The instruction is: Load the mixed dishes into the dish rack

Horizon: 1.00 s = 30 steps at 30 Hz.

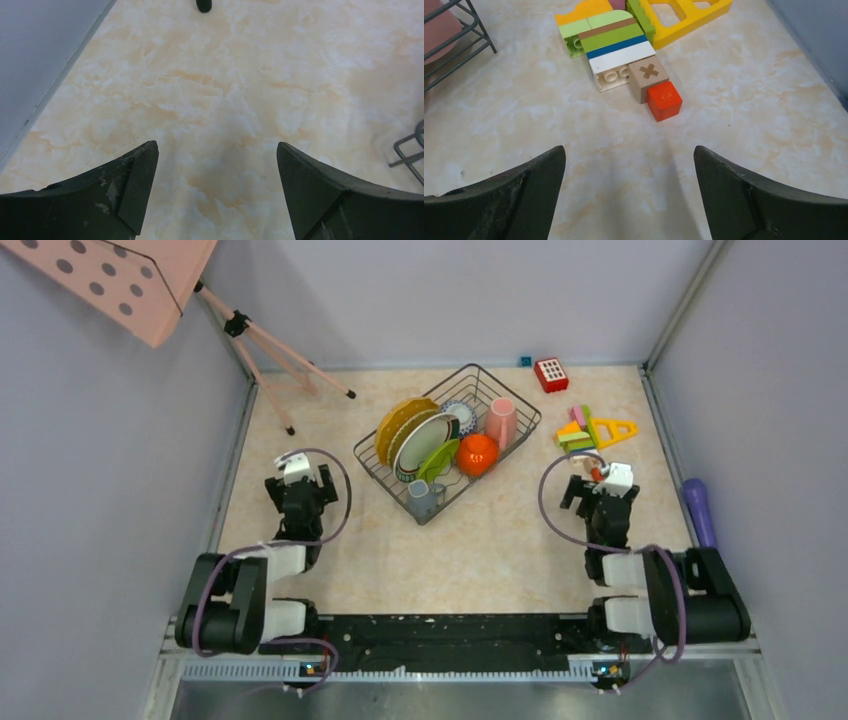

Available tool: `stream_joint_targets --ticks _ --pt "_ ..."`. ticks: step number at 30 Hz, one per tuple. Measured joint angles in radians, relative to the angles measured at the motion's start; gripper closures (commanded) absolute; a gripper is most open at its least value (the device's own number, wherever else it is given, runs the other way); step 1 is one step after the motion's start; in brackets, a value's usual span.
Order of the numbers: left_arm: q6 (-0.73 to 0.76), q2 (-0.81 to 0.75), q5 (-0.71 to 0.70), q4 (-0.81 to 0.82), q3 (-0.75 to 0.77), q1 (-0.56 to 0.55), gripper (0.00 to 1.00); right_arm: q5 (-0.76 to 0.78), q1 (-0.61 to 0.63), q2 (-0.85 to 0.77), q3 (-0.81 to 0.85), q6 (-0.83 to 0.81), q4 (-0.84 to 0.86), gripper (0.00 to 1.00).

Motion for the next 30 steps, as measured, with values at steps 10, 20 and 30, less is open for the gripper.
stream_joint_targets --ticks 10,20,30 --pt "0.047 0.221 0.105 0.248 0.029 0.084 0.02 -0.014 0.0 0.233 0.05 -0.029 0.233 0.01" --pt "0.055 0.223 0.147 0.308 0.029 0.09 0.02 -0.023 0.0 0.233 0.068 -0.04 0.253 0.01" --pt "0.055 0.223 0.153 0.317 0.029 0.09 0.02 -0.023 0.0 0.233 0.068 -0.044 0.253 0.01"
